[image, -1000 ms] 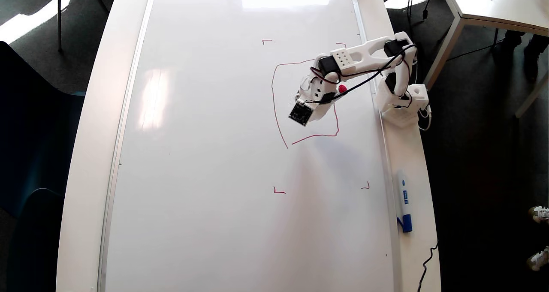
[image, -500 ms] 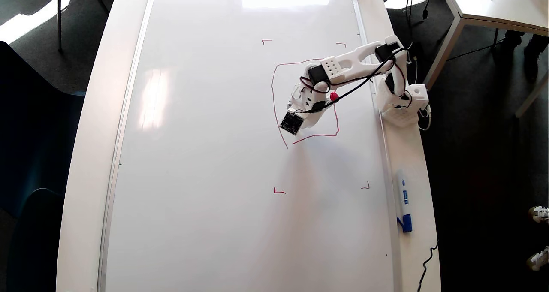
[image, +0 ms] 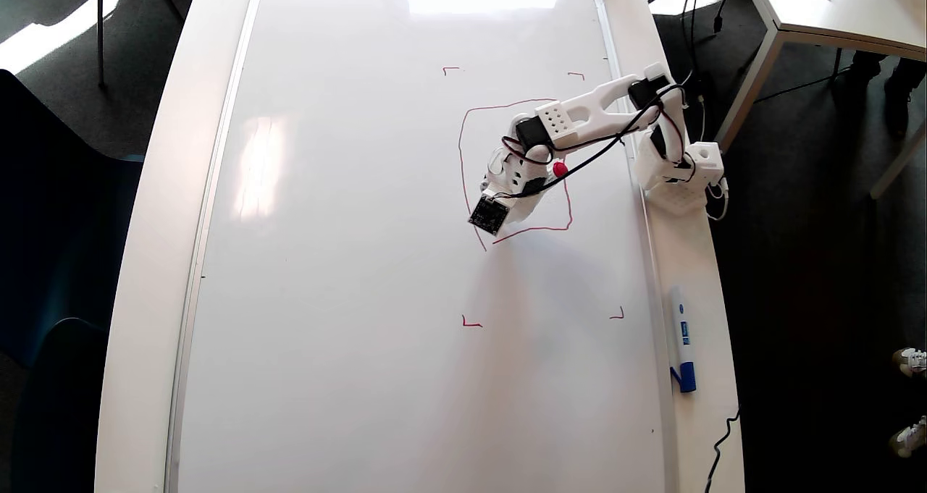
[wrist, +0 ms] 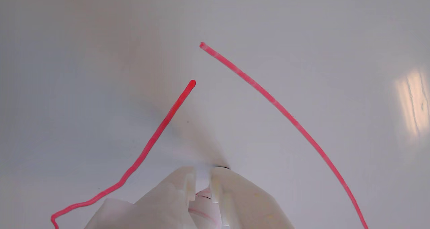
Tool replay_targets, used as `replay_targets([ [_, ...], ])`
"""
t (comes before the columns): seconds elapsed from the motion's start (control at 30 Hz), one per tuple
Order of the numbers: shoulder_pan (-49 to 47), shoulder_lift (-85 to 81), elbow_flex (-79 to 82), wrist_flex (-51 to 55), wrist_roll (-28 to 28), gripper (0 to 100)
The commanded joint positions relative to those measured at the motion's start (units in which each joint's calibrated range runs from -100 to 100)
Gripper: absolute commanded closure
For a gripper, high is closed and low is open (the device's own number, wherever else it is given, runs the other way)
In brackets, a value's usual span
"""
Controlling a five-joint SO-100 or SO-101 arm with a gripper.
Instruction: Draw on a whiteboard a robot head using a pen attached to the gripper
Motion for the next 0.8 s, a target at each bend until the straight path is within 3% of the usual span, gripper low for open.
replay_targets([
  [0.0,-0.78,-0.62,0.77,0.02,-0.13,99],
  [0.77,2.61,-14.29,22.92,1.06,-0.19,99],
])
